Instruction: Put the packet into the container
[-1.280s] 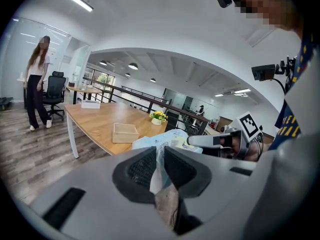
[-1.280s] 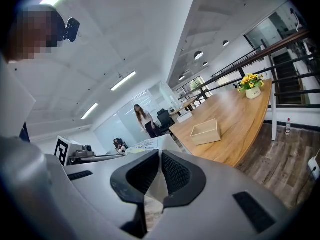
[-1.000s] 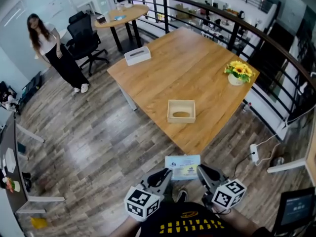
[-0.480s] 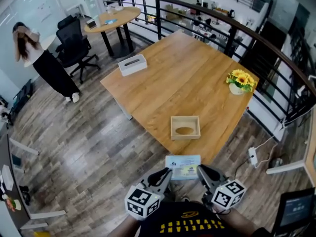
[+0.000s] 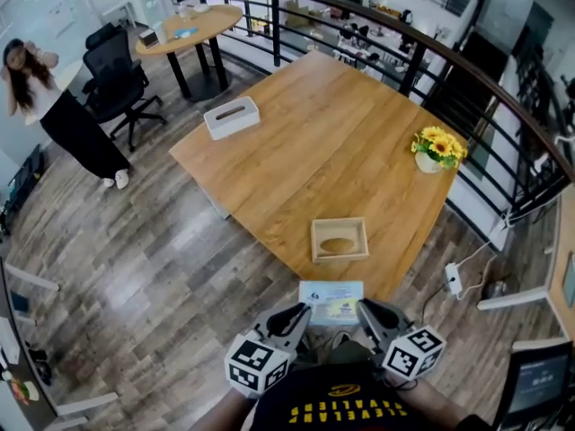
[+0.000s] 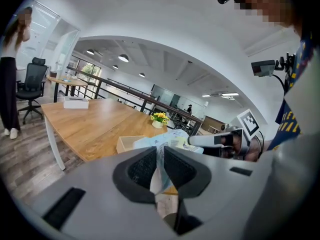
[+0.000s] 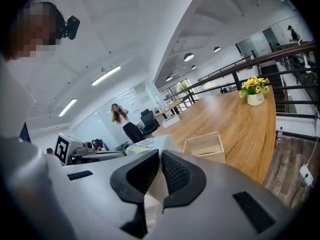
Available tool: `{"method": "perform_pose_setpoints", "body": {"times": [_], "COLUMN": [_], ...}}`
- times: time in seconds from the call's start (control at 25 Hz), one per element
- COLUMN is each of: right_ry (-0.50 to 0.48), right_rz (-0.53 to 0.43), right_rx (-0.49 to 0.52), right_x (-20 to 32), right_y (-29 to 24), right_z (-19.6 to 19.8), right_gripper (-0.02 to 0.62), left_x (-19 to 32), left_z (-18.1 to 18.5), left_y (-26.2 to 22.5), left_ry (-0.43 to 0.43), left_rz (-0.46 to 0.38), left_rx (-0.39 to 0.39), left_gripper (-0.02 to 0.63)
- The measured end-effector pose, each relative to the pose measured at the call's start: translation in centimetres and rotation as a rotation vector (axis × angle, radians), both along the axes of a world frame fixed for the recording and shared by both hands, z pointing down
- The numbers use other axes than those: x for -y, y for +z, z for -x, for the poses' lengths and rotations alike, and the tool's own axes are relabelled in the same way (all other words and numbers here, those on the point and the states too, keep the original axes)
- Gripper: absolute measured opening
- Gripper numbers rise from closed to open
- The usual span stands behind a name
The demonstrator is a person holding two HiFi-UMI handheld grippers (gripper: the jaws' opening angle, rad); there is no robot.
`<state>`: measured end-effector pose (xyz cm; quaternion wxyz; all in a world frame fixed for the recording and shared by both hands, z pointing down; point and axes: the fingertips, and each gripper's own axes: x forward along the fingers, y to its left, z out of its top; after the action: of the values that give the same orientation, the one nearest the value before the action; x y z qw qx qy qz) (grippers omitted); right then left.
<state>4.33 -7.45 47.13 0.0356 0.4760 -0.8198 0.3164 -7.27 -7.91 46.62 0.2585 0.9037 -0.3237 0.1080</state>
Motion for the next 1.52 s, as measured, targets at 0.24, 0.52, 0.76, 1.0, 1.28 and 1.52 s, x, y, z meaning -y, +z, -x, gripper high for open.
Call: {"method": "perform_pose_setpoints", "body": {"times": [0.24, 0.52, 0.76, 1.0, 1.28, 1.52], "right_ry": [0.019, -0.020, -0.062, -0.102, -0.153, -0.196], "right_rz": [0.002, 0.002, 0.017, 0.026, 0.057, 0.067], "right_rx": [0.003, 0.010, 0.004, -0.004, -0.012, -0.046], "right_x": [2.2, 5.8, 9.5, 13.0, 15.6, 16.8], "right_y": [0.1, 0.4, 1.4, 2.8, 5.3, 7.1], "right_z": [-1.1, -3.0, -5.3, -7.0, -7.8, -7.6], "right_gripper": [0.028, 0.028, 0.028, 0.028, 0.028, 0.028], "left_x": [2.3, 5.4, 8.8, 11.9, 14.2, 14.6], "left_z": [-1.1, -3.0, -5.3, -7.2, -8.2, -8.3], "left_y": [0.0, 0.1, 0.7, 1.7, 4.1, 5.7], "left_ry": [0.009, -0.016, -0.051, -0.081, -0.102, -0.096], "left_rz": [0.000, -0.003, -0.003, -0.017, -0.015, -0.009], "left_rx": [0.002, 0.023, 0.050, 0.087, 0.143, 0.170], "left_gripper": [0.049, 0.049, 0.049, 0.049, 0.049, 0.049]}}
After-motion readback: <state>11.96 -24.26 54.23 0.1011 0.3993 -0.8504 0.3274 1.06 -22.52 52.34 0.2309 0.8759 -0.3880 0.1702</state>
